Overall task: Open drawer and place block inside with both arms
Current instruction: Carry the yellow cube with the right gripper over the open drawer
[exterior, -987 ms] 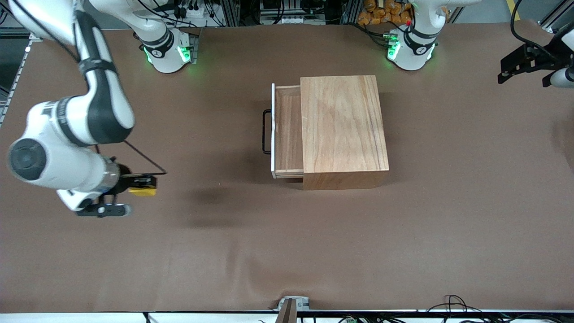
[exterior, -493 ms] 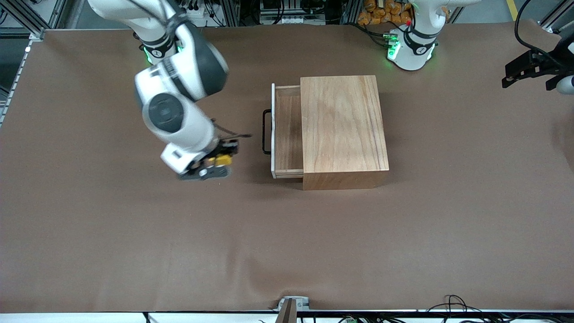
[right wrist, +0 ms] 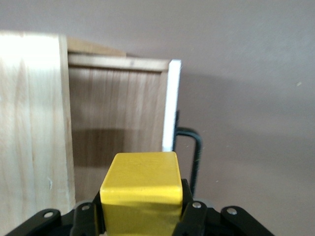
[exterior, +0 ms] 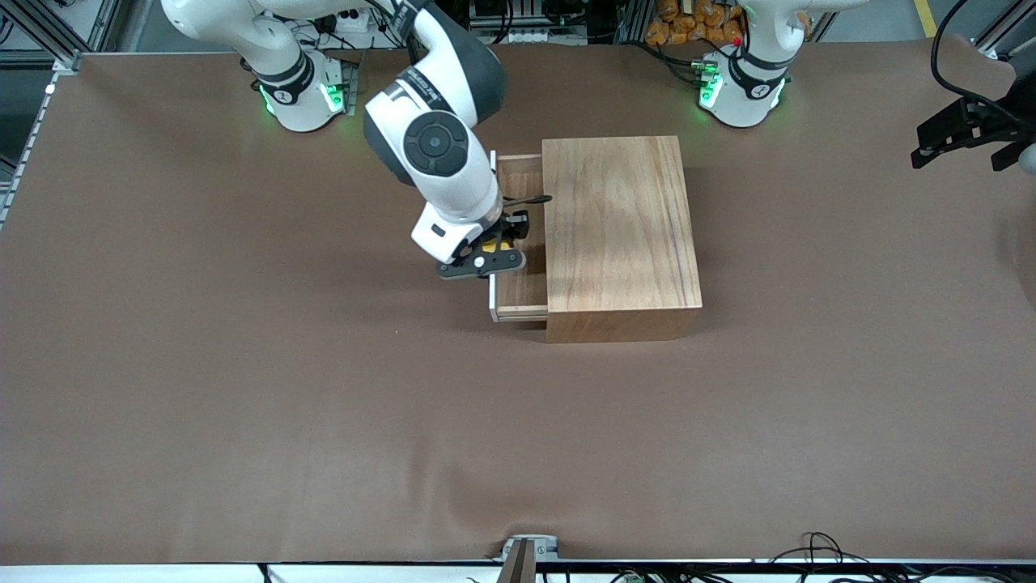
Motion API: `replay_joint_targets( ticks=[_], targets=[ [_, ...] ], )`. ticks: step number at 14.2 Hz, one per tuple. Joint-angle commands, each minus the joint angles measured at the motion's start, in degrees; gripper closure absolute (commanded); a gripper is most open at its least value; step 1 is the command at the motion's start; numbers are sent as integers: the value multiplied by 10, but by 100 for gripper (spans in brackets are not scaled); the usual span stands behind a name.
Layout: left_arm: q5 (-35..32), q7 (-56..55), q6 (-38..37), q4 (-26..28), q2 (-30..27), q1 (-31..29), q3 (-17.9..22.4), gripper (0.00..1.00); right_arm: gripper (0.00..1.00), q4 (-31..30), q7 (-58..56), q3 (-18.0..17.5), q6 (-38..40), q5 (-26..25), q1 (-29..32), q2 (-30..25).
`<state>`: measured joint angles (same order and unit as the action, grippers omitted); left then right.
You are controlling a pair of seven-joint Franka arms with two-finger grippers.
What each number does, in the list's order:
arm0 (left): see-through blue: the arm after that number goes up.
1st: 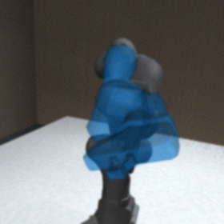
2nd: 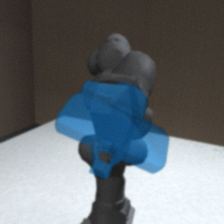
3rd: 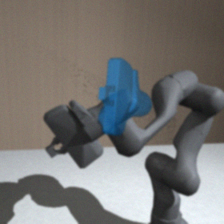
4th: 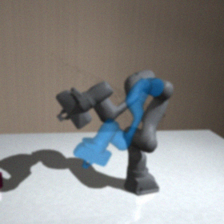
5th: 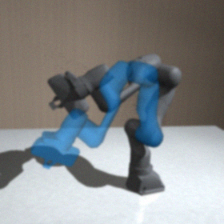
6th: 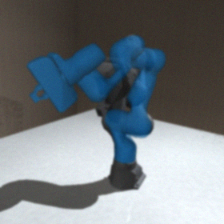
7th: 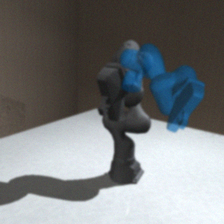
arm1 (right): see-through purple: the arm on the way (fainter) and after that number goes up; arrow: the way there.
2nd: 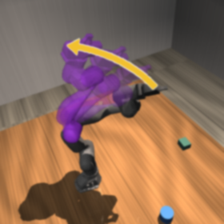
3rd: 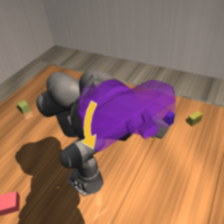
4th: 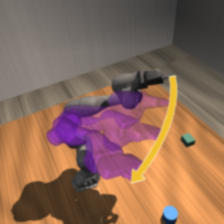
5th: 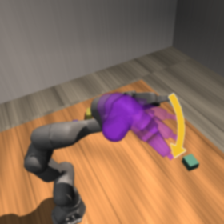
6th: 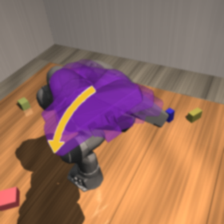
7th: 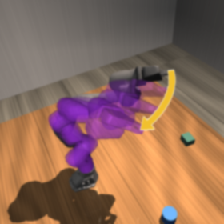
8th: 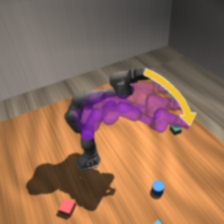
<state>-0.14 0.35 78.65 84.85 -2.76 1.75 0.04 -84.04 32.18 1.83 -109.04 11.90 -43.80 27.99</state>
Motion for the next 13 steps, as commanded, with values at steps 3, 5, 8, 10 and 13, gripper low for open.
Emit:
replay_joint_targets(
  ticks=[3, 5, 8, 10, 13],
  targets=[
    [1, -4, 4, 1, -3, -4, -5, 0, 93, 1, 26, 8, -16, 11, -23, 22],
    [1, -3, 2, 1, -3, -4, -5, 0, 92, 1, 30, 9, -30, 13, -25, 23],
    [1, -2, 0, 2, -3, -4, -5, 0, 92, 1, 44, 8, -30, 13, -29, 27],
    [1, -1, 0, 2, -3, -4, -5, 0, 88, 1, 58, 8, -30, 13, -30, 29],
    [1, 1, -1, 3, -2, -4, -5, 0, 0, 1, 82, 9, -34, 8, -37, 30]
  ],
)
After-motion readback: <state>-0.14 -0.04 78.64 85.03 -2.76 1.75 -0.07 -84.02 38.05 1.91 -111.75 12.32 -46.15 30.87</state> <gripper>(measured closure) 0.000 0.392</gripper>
